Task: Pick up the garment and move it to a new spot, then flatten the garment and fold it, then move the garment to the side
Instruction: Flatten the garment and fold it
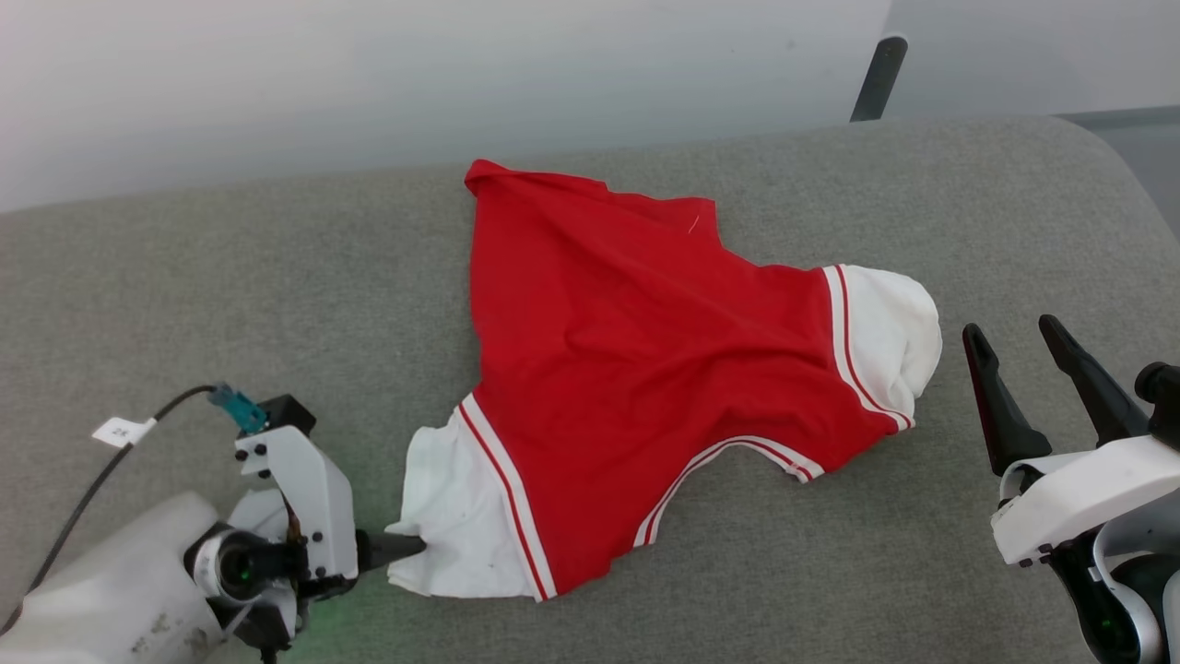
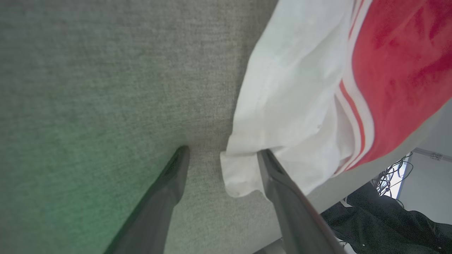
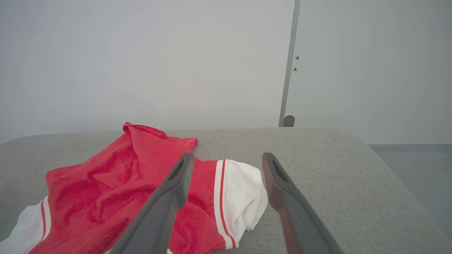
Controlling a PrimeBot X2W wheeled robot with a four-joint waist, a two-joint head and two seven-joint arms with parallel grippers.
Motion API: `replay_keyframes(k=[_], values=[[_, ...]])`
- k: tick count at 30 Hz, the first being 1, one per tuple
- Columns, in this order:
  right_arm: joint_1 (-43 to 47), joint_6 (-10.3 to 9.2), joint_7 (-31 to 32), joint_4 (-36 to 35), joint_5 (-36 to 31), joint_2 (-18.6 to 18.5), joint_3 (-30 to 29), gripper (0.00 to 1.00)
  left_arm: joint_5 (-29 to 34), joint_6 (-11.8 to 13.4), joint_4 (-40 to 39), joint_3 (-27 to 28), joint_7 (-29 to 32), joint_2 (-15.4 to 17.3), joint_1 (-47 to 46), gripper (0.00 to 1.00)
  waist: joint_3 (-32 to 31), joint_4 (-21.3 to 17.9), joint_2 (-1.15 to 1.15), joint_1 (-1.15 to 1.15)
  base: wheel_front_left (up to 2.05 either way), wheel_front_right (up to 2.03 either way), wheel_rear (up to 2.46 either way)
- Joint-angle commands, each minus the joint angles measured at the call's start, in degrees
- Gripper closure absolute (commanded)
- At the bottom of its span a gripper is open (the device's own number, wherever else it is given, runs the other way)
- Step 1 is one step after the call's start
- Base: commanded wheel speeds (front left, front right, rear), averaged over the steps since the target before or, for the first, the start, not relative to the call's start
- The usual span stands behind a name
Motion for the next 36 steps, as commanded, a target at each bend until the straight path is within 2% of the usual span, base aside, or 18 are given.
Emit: replay_keyframes(k=[1,2,3,4,7,12,21,23,30,36], values=[[-0.9,-0.04,-0.2,0.0,-0.1,0.1,-0.1,0.00,-0.3,0.3,1.4,-0.9,0.2,-1.5,2.2,0.00,0.4,-0.3,0.00,0.00,0.00,0.00,0.00],[-0.9,-0.04,-0.2,0.0,-0.1,0.1,-0.2,0.00,-1.3,0.6,1.7,-0.7,1.0,-2.1,2.6,0.00,0.4,-0.3,0.00,0.00,0.00,0.00,0.00],[-0.9,-0.04,-0.1,0.0,-0.2,0.2,-0.2,0.00,-2.0,0.0,1.8,-0.3,1.4,-2.7,2.8,0.96,0.4,-0.3,0.00,0.00,0.00,0.00,0.00],[-1.0,-0.04,-0.1,0.0,-0.3,0.2,-0.3,0.00,-3.2,0.0,1.9,0.3,1.8,-3.2,3.0,1.00,0.4,-0.2,0.00,0.00,0.00,0.00,0.00],[-1.0,-0.04,0.8,0.2,0.4,0.3,0.0,0.00,-4.0,-0.2,1.9,0.9,2.6,-3.6,2.7,1.00,0.3,0.0,0.00,0.00,0.00,0.00,0.00],[-1.9,-0.04,4.1,0.5,1.5,-0.3,0.4,0.00,-3.2,-0.1,1.8,1.1,3.0,-2.1,1.0,1.00,0.0,0.5,0.00,0.00,0.00,0.00,0.00],[-8.1,-0.04,20.2,5.2,5.2,-5.2,-0.4,0.00,-0.9,0.5,-0.3,1.7,1.1,-0.5,-1.3,1.00,0.8,2.8,0.00,0.00,0.00,0.00,0.00],[-9.8,-0.04,24.4,7.2,5.7,-7.0,-1.2,0.00,-0.3,0.8,-0.9,1.7,0.7,-0.8,-1.9,1.00,1.4,3.7,0.00,0.00,0.00,0.00,0.00],[-14.0,-0.04,32.7,13.3,6.6,-10.4,-3.1,0.00,0.7,0.7,-2.6,1.8,-0.2,-2.2,-3.3,1.00,3.8,6.1,0.00,0.00,0.00,0.00,0.00],[-16.9,-0.04,37.6,19.1,6.0,-10.4,-4.0,0.00,1.9,-0.2,-3.4,1.8,-0.7,-3.9,-4.5,1.00,6.3,8.1,0.00,0.00,0.00,0.00,0.00]])
